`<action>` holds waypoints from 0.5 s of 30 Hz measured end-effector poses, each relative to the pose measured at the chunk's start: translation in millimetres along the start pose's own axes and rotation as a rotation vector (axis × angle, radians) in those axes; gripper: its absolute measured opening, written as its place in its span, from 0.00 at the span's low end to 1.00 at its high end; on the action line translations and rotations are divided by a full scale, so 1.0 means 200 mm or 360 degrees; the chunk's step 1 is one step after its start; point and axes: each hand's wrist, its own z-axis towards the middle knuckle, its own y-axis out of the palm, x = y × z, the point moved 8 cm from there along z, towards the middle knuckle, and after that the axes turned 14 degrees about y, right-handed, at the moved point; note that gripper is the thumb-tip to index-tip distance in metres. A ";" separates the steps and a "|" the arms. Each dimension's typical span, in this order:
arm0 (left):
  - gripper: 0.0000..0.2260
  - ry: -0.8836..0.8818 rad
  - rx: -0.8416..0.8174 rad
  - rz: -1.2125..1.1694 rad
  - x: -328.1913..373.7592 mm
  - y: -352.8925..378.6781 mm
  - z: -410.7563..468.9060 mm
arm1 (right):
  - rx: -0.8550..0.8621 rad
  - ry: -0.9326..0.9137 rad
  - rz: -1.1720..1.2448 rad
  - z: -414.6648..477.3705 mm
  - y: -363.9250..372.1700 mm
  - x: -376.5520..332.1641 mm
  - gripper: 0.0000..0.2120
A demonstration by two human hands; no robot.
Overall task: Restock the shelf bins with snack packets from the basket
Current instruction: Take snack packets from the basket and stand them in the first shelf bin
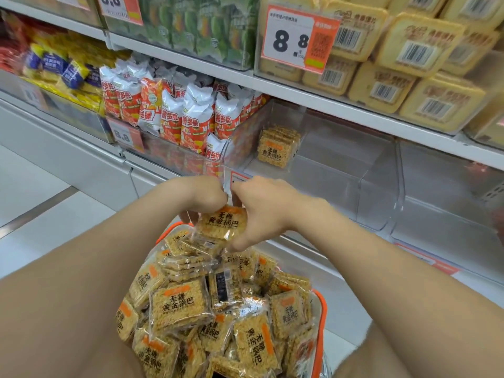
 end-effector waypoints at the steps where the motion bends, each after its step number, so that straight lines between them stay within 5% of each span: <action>1: 0.15 -0.0021 0.0159 -0.0203 -0.01 -0.03 0.00 | 0.0106 0.0008 0.0040 -0.02 -0.05 0.02 0.38; 7: 0.14 -0.0002 0.0874 -0.1404 0.03 -0.14 -0.07 | 0.0596 0.0111 0.0386 -0.08 -0.18 0.20 0.35; 10: 0.16 0.0018 0.0878 -0.1960 0.09 -0.11 -0.10 | 0.0591 0.0169 0.0963 -0.08 -0.19 0.28 0.33; 15: 0.23 0.0098 0.0782 -0.2265 0.17 -0.07 -0.09 | 0.0481 0.0109 0.1400 -0.08 -0.17 0.32 0.36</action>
